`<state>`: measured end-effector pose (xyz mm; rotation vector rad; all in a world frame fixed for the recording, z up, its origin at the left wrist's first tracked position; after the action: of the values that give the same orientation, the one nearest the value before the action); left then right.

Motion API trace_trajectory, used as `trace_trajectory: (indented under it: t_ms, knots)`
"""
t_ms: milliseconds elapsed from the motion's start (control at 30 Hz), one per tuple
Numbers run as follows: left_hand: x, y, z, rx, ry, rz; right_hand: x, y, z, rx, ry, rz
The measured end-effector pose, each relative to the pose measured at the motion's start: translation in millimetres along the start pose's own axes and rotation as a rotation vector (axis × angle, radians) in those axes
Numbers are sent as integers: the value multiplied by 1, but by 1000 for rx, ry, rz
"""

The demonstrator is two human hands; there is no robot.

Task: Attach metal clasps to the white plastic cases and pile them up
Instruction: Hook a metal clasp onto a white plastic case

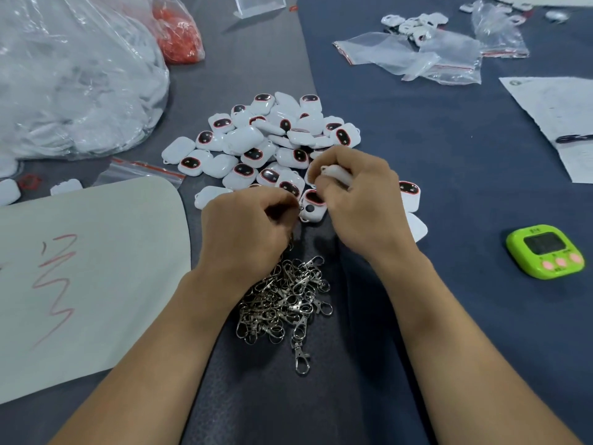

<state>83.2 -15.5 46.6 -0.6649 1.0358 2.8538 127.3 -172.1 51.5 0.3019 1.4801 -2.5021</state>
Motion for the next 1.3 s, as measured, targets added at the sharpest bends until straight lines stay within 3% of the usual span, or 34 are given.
trace_trajectory:
  t_ms: [200,400,733,933,1200,1300]
  knots:
    - [-5,-9,6,301,33,77,13,8,-25,-64,-182,-94]
    - [-5,-18,8,377,67,139,11,18,-25,-223,-178,-172]
    - [-8,-23,-5,861,-31,282,10,12,-21,-495,-175,-183]
    - [-9,-16,0,703,-45,170,12,17,-19,-613,-159,-274]
    - [-7,-11,0,603,-62,113,12,9,-6,-271,-76,-105]
    - [-7,-12,0,626,-42,134,11,4,-5,-277,-59,-68]
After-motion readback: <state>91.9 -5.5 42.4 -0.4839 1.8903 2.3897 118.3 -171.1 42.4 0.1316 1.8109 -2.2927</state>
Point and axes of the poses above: each hand's wrist, its own x-axis away from the middle knuckle, its own z-axis out of the back of the hand, y = z × x, the point moved 9 cm from there along -x, towards the middle knuckle, and after that the axes turned 1 degree about z, right-handed, at the moved point
